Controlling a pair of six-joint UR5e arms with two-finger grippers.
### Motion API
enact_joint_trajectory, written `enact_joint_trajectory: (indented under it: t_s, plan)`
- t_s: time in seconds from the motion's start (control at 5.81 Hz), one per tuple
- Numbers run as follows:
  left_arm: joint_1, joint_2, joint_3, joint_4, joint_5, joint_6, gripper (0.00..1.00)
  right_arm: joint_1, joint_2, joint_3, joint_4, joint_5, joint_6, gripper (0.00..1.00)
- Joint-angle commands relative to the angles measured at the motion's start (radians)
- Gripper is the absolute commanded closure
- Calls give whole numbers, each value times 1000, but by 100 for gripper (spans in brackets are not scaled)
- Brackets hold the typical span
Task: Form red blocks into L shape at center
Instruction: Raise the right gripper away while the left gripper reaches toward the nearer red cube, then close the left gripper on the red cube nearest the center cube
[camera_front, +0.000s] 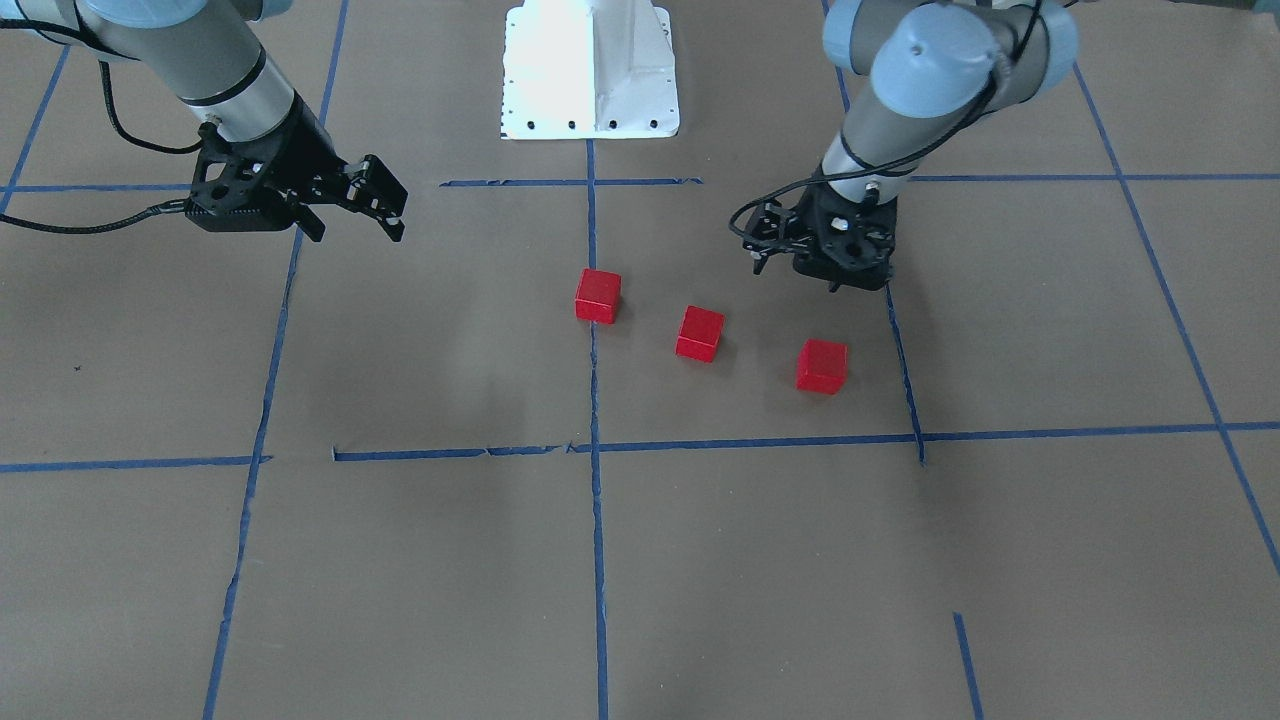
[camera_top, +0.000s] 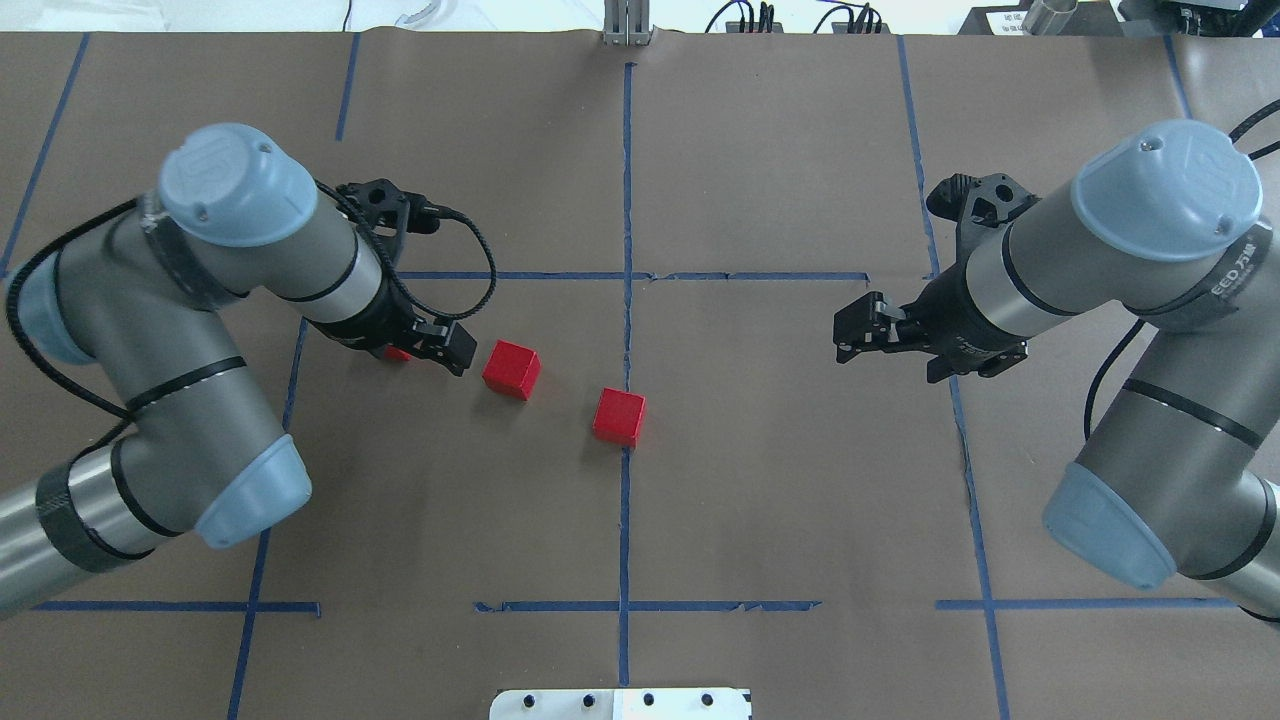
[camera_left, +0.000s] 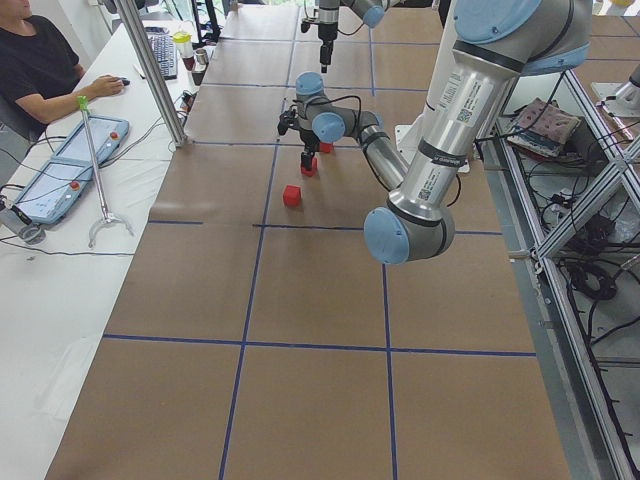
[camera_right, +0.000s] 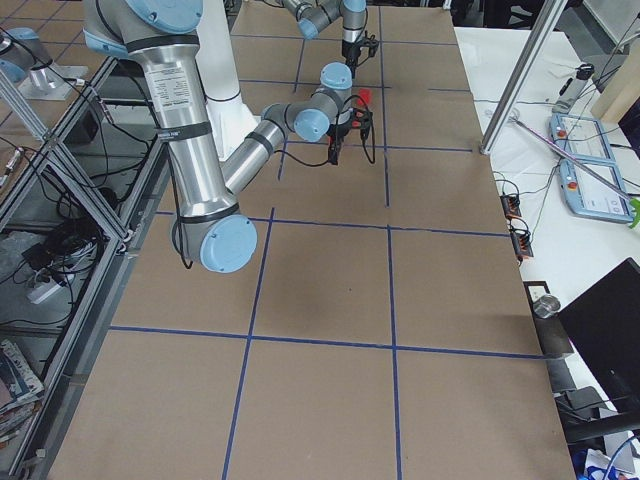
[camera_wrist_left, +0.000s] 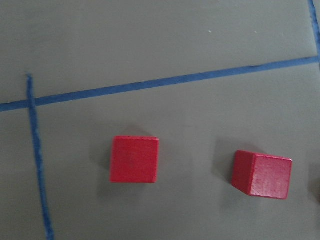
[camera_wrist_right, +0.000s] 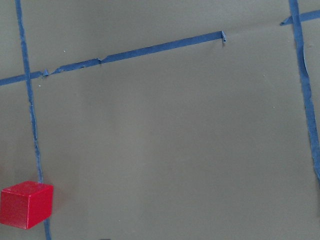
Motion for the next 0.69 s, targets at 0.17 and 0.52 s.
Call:
enact_joint_trajectory:
  t_s: [0.17,0.52]
  plan:
    - [60,-88,130,-26,113,4,5,-4,-6,-5,0,2,-4,0]
    - [63,-111,223,-151,113,-7,4,-12,0,-12,0,2,-6,0]
